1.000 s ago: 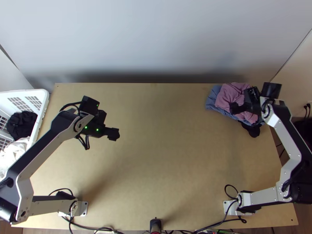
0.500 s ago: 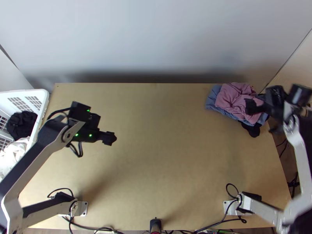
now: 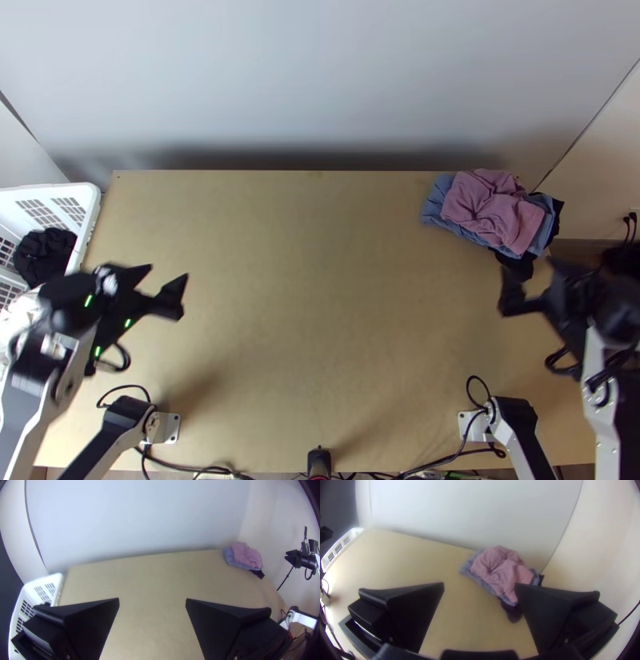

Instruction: Fold the t-shirt

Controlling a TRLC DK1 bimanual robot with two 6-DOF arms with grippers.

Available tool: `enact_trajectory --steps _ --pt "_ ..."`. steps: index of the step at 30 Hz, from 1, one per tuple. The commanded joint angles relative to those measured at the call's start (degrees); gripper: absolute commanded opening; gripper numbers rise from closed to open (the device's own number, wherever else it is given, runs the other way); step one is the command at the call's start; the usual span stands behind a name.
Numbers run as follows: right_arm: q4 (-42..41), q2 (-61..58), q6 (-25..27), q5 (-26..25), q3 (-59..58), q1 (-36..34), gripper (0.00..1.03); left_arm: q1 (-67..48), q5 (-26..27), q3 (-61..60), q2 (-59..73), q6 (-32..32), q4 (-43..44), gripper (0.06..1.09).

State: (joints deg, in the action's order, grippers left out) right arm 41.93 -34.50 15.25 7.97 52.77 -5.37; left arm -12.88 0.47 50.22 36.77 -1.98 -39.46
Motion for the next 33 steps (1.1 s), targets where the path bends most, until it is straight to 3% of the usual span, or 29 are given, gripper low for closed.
enact_trajectory --steps 1,3,6,9,12,18,21,23,28,33 --pt "-3.9 12.5 -1.3 -2.8 -15.4 5.5 0.98 1.5 -8.0 -12.2 -19.4 9.4 5.6 1.03" --pt "-13.2 17.3 -3.4 -6.9 -18.8 4.6 0.98 3.2 -9.3 -15.4 -23.7 11.2 5.6 1.03" --pt "-23.3 25.9 -3.5 -7.5 -25.1 4.5 0.98 7.9 -9.3 -20.2 -31.9 11.7 7.1 1.03" --pt "-29.5 29.4 -2.8 -7.4 -29.2 5.1 0.98 13.4 -9.2 -23.8 -37.1 11.3 7.6 1.03" --pt "-30.3 25.4 -1.6 -7.5 -31.4 6.6 0.98 15.3 -9.2 -27.0 -37.0 11.6 7.5 1.03" --pt "-39.7 35.0 12.2 -7.2 -47.1 7.4 0.98 15.3 -9.1 -32.0 -37.0 12.1 11.3 1.03" --pt "-37.5 33.8 4.2 -7.2 -47.2 8.4 0.98 15.3 -9.0 -34.0 -37.0 9.9 11.7 1.03" --pt "-33.5 34.5 -4.5 -7.2 -47.2 8.4 0.98 15.3 -9.1 -35.8 -37.0 6.7 11.8 1.03" --pt "-30.2 34.4 -4.4 -5.9 -47.5 9.8 0.98 14.6 -7.2 -36.3 -37.0 3.6 12.0 1.03" --pt "-28.0 34.3 -4.4 -4.3 -47.5 2.5 0.98 14.6 -7.1 -36.2 -36.9 2.9 10.5 1.03"
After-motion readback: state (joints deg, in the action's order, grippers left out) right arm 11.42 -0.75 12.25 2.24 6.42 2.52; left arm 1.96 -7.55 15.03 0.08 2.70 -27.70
